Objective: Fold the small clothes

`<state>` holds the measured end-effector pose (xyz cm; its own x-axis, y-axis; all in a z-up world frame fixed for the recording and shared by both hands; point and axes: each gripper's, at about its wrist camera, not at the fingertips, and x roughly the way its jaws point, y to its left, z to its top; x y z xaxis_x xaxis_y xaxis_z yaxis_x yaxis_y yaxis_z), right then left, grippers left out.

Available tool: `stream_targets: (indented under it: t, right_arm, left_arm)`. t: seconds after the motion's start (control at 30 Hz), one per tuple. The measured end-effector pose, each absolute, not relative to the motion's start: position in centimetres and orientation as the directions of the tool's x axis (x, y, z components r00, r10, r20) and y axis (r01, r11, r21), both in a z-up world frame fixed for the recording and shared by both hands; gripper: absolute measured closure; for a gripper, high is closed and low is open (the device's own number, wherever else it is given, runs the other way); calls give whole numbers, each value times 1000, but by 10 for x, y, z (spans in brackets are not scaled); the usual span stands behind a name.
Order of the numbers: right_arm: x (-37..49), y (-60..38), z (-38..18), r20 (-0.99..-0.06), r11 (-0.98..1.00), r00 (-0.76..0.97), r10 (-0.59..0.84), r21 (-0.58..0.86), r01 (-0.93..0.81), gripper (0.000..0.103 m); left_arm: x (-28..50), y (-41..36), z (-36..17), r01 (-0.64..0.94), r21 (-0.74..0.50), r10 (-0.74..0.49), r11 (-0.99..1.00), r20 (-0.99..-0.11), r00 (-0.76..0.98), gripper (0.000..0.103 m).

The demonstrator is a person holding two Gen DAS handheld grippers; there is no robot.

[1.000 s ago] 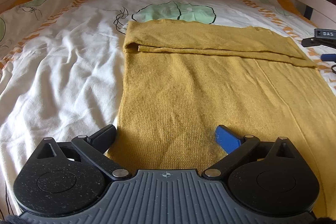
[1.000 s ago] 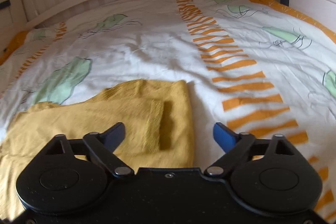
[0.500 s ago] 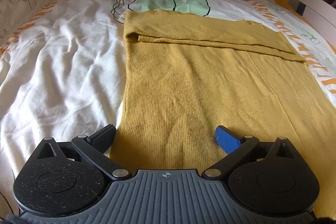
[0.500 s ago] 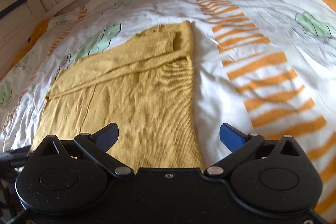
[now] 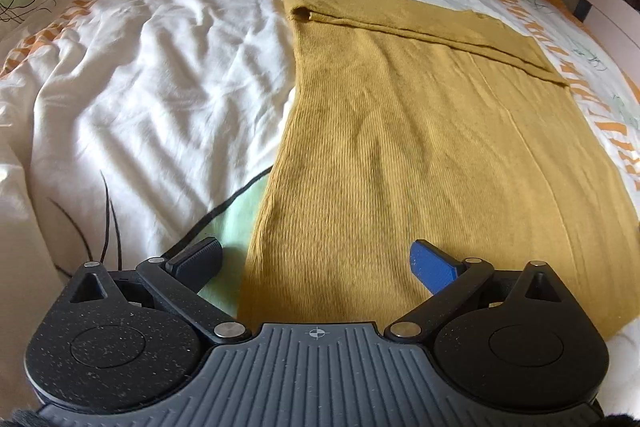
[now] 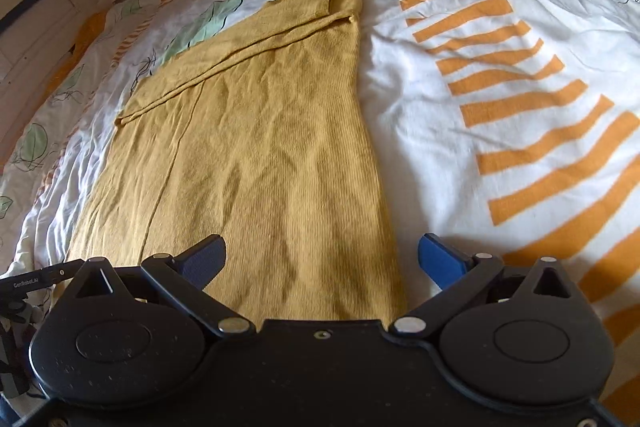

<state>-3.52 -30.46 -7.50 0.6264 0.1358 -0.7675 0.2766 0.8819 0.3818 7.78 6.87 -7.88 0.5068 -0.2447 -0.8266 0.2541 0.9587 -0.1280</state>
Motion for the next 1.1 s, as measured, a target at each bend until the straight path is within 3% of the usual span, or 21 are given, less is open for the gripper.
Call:
stream_targets:
  t: [0.4,1.1]
  right_arm:
    - [-54,-300,-78,-758,847,627,180,444,293,0]
    - [-70,-291,-86,-734,842,636,237,482,242,0]
  left_arm:
    - [50,75,-81,263,-127,-246,956,-835,492,1]
    - [50,93,-84,287,-280,-390,916,-787,479,2]
